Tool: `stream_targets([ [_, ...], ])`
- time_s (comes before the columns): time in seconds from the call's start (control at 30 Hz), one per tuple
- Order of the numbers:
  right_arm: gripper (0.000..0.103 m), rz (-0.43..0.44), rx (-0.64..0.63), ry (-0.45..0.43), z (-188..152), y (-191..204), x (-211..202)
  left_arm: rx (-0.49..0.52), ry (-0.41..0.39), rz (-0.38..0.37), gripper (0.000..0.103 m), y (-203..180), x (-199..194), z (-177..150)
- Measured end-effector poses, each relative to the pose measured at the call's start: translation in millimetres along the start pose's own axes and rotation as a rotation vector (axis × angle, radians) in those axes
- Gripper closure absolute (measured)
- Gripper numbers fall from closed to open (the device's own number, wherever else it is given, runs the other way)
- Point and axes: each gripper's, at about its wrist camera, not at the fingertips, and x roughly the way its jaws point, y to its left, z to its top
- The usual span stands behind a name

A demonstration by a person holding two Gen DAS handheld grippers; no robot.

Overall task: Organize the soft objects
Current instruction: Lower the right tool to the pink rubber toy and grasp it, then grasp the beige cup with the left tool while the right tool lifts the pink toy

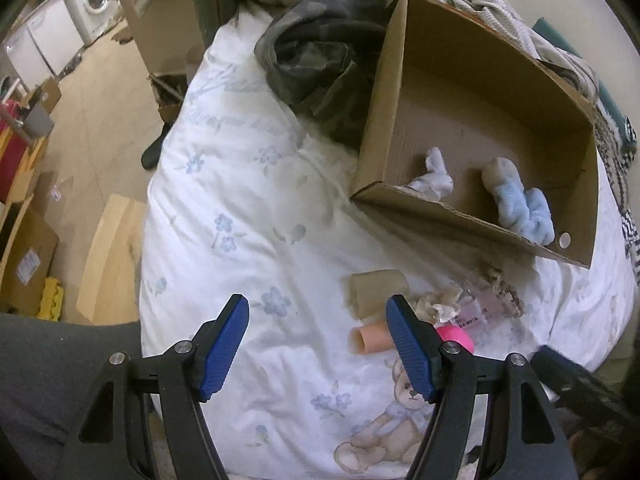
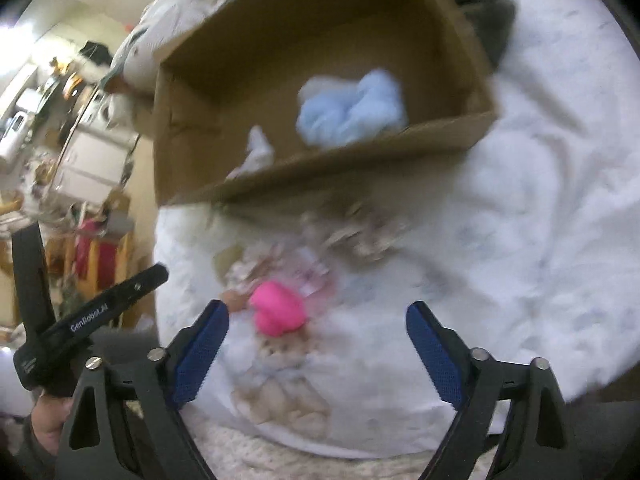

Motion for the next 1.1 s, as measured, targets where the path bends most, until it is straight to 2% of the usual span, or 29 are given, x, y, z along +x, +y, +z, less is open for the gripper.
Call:
stream_targets([
  [0.13, 0.016, 0.012, -0.027, 0.060, 5.1, 15.5, 25.8, -0.004, 0.010, 0.004, 0.034, 1.2, 3.2, -0.6],
  [0.2, 0.020, 0.000, -0.036, 0.087, 6.9, 22.1, 40.3, -0.007, 0.016, 0.007, 0.034, 2.2, 3.9, -0.7],
  [0.27, 0.030, -0.013, -0.044, 0.117, 8.0, 28.0, 53.8, -0.013, 0.018, 0.002, 0.034, 3.2, 3.8, 0.4],
  [0.4, 0.042, -0.049, -0.084, 0.167, 6.7, 36.3, 74.9, -0.018, 0.012, 0.012, 0.034, 5.1, 3.5, 2.3],
  [0.47, 0.058, -0.070, -0.105, 0.173, 6.2, 38.0, 79.8, -0.027, 0.017, 0.014, 0.034, 6.7, 5.8, 3.5],
  [0.57, 0.061, -0.072, -0.108, 0.158, 5.0, 36.4, 75.4, -0.053, 0.034, 0.001, 0.035, 10.5, 11.2, 7.1],
  [0.73, 0.062, -0.036, -0.076, 0.102, 1.4, 27.6, 46.2, -0.060, 0.043, -0.028, 0.037, 6.2, 20.3, 12.7],
  [0.87, 0.062, -0.001, -0.030, 0.037, -2.0, 15.0, 16.6, -0.046, 0.081, -0.095, 0.051, -8.0, 35.9, 16.4],
  [1.03, 0.062, 0.021, 0.003, -0.003, -2.1, 2.7, -4.7, -0.048, 0.151, -0.136, 0.056, -23.0, 64.6, 21.4],
  [1.1, 0.062, 0.023, 0.014, -0.007, -0.6, -1.8, -7.1, -0.059, 0.170, -0.151, 0.062, -23.6, 74.7, 23.8],
])
